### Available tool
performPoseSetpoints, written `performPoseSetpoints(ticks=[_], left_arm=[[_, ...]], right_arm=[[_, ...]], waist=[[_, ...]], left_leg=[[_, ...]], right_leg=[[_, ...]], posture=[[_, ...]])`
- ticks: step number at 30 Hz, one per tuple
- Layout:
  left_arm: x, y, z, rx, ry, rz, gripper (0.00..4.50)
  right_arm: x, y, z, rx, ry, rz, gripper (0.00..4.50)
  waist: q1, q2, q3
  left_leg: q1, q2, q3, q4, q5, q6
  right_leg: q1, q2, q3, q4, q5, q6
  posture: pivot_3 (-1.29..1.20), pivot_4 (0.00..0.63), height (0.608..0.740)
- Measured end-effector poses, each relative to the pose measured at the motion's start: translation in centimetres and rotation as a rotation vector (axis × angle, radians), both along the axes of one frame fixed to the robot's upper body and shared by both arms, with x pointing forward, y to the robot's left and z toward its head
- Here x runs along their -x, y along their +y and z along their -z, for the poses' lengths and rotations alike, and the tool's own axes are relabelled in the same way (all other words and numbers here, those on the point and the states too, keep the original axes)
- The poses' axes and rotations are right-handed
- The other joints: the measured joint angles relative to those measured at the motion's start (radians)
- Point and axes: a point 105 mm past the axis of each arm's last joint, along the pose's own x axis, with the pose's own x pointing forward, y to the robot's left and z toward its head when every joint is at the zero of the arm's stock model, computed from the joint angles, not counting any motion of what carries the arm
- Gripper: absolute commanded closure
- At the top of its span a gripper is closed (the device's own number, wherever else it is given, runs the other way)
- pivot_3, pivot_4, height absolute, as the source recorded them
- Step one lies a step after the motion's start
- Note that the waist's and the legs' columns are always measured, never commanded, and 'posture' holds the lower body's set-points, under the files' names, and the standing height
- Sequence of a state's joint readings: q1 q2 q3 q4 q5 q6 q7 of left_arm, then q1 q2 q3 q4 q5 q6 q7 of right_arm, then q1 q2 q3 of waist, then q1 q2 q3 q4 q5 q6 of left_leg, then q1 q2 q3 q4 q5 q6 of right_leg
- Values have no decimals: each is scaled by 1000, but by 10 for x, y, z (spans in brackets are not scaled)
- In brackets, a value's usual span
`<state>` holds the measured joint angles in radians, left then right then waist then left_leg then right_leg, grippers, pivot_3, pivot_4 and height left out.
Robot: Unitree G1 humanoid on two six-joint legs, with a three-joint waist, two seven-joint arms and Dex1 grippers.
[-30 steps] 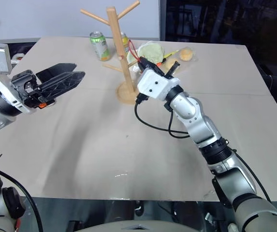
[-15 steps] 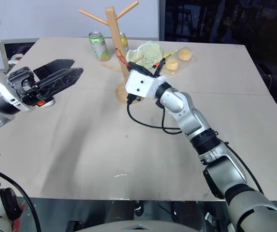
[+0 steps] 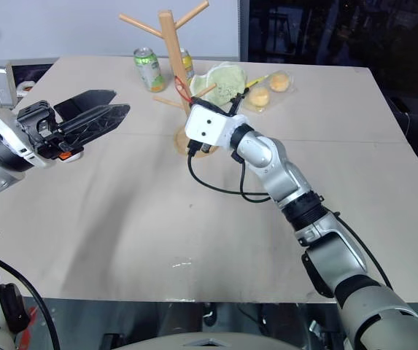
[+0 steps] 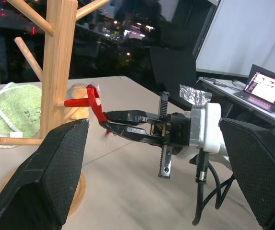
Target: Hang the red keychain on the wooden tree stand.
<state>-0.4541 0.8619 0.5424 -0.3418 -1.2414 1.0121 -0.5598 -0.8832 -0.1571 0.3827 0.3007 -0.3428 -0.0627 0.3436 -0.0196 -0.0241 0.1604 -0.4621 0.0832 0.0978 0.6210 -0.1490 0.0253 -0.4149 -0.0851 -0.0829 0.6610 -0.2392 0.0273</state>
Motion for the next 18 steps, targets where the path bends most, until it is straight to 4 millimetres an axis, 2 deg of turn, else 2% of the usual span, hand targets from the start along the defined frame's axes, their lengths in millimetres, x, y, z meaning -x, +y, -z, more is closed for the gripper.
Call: performPoseSetpoints(ticks=[7, 11, 15, 17, 18], left_arm=[[0, 0, -2, 3, -14, -1, 0], [-1, 0, -3, 1, -14, -3, 0], [-2, 0, -3, -1, -11, -2, 0], [-3, 0, -3, -3, -10, 0, 0], [-3, 0, -2, -3, -7, 0, 0]], right_arm=[[-6, -1, 1, 20, 34, 21, 4470], [-6, -2, 4, 27, 57, 16, 2943], [-1, -6, 9, 27, 80, -3, 1186], [3, -12, 18, 37, 108, -9, 166], [3, -14, 23, 42, 124, -6, 74]], waist=[[0, 0, 0], [0, 0, 0], [1, 0, 0], [2, 0, 0], [2, 0, 0]], left_leg=[[0, 0, 0, -1, 0, 0], [0, 0, 0, -1, 0, 0], [0, 0, 0, -1, 0, 0], [0, 0, 0, -1, 0, 0], [0, 0, 0, -1, 0, 0]], right_leg=[[0, 0, 0, 0, 0, 0], [0, 0, 0, 0, 0, 0], [0, 0, 0, 0, 0, 0], [0, 0, 0, 0, 0, 0], [0, 0, 0, 0, 0, 0]], posture=[[0, 150, 740], [0, 150, 740], [0, 150, 740], [0, 150, 740], [0, 150, 740]])
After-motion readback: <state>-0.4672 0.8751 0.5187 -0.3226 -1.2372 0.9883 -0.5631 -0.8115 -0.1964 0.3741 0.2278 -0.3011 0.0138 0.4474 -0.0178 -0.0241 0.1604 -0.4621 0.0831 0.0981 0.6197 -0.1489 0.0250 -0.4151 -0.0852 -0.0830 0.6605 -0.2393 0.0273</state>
